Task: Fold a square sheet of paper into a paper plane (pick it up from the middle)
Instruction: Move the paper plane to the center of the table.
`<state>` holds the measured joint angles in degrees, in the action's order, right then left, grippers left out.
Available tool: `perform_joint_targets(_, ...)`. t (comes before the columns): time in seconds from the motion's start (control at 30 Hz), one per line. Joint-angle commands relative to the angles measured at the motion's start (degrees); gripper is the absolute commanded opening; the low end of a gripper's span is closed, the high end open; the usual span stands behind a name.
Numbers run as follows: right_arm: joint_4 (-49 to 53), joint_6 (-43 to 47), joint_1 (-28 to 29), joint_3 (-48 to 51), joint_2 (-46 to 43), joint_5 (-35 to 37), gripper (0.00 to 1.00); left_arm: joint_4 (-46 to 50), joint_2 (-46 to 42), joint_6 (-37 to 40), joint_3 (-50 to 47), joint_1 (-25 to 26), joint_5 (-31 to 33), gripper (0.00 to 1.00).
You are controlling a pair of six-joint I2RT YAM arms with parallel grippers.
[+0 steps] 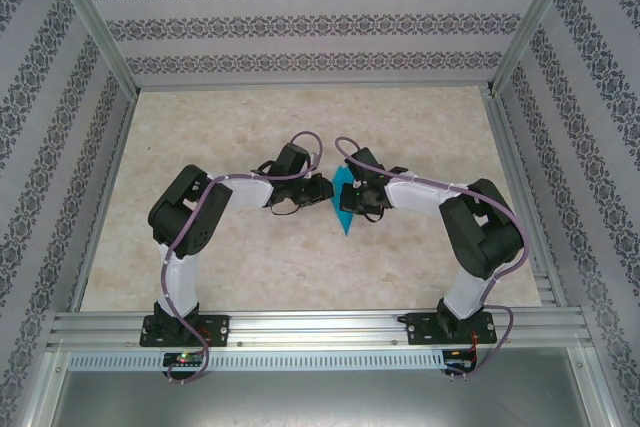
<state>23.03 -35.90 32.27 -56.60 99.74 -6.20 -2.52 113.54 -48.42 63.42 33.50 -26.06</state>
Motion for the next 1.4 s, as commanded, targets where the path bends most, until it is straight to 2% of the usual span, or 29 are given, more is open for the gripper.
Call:
perform_joint_targets(0.0,6.07,2.61,0.46,-2.01,-3.03,4.06,0.05,10.79,-5.84,2.20,2.24,-1.40,10.71,0.30)
perform_joint_targets(0.13,10.00,5.31,0.27,-3.38,-2.62,5.39,0.05,20.70,-8.39,3.33,3.77,-1.76,19.75,0.44)
perform_joint_targets(0.3,12.18,6.26,0.32,-5.65,-0.46,6.72,0.08,22.80,-10.04,2.86,2.47,-2.12,22.90,0.54)
perform_joint_targets(0.73,12.93,6.69,0.57,-9.04,4.83,6.76,0.14,23.84,-11.13,3.29,1.65,-2.18,24.29,0.70)
perform_joint_targets(1.17,11.46,5.15,1.62,-8.71,8.33,7.25,0.15,25.36,-12.17,4.81,1.45,-2.16,26.99,0.99)
perform_joint_targets(1.37,11.92,4.20,1.75,-9.11,8.01,8.40,0.10,26.48,-13.09,5.27,1.23,-2.32,28.56,1.00)
